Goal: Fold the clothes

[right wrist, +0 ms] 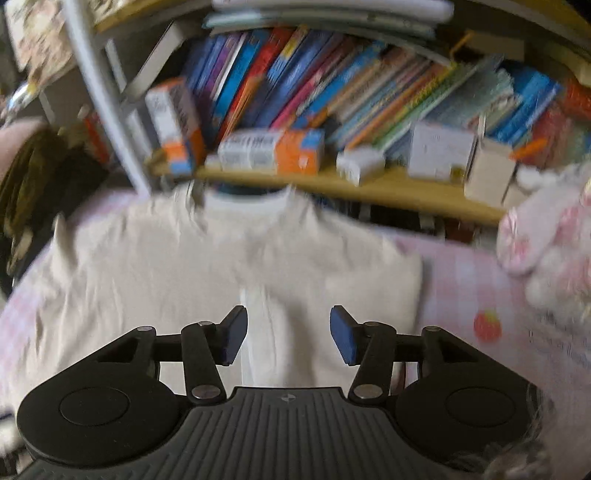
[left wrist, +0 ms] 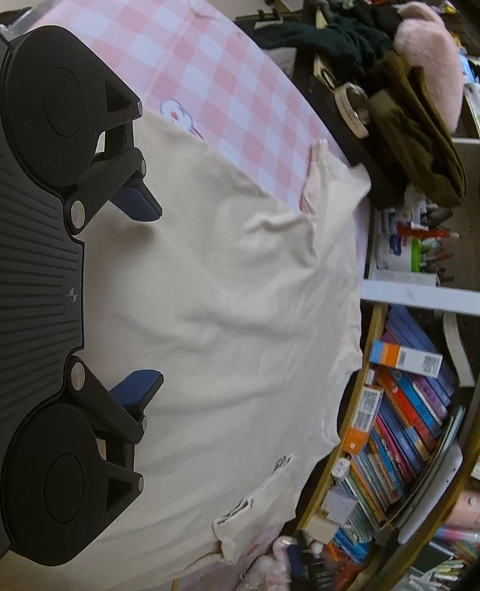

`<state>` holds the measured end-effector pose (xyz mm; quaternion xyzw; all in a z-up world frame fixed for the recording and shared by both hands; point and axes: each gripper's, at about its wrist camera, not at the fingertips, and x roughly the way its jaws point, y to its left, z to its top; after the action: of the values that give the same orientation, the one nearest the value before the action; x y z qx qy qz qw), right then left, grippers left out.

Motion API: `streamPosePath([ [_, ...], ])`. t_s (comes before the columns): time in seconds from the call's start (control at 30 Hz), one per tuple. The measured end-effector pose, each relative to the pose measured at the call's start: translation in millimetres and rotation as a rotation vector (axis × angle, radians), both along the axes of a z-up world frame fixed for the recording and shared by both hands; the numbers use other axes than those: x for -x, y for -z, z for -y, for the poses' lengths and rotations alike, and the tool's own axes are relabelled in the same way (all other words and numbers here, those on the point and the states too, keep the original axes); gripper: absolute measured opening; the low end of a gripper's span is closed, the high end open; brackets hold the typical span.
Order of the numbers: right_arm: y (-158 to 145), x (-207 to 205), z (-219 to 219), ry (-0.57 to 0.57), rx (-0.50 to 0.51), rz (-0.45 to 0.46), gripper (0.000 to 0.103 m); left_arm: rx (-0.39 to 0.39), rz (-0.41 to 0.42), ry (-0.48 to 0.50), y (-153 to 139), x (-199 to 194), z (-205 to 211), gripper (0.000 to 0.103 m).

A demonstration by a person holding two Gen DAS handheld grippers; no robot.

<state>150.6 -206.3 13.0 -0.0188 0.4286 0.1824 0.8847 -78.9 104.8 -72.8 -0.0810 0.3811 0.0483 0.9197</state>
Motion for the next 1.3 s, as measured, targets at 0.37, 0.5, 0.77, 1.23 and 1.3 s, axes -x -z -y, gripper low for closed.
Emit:
streamPosePath([
  [0.37, 57.0, 51.5, -43.8, -0.134, 0.246, 0.051, 0.020, -0.046, -0.009, 0.065, -6.8, -6.9, 21.8, 0.090],
  [0.5, 35.8, 55.9, -20.5, 0.024, 0.045, 0.073, 0.001, -0.050, -0.021, 0.064, -7.7, -6.4, 22.8, 0.090],
  [0.77, 44.5, 65.4, -26.0, -0.051, 0.028, -0.012, 0.002, -0.055, -0.019, 0.110, -12.2, -6.5, 31.2, 0.090],
  [1.23, 63.2, 17.8, -59.1, -0.061, 0.212, 0.072, 0.028, -0.061, -0.036, 0.054, -21.9, 2.3, 14.8, 0.090],
  [1.3, 64.3, 15.7, -47.0, -0.026, 0.128, 0.050, 0.020, -0.054, -0.046, 0.039, -20.2, 2.3, 10.6, 0.090],
])
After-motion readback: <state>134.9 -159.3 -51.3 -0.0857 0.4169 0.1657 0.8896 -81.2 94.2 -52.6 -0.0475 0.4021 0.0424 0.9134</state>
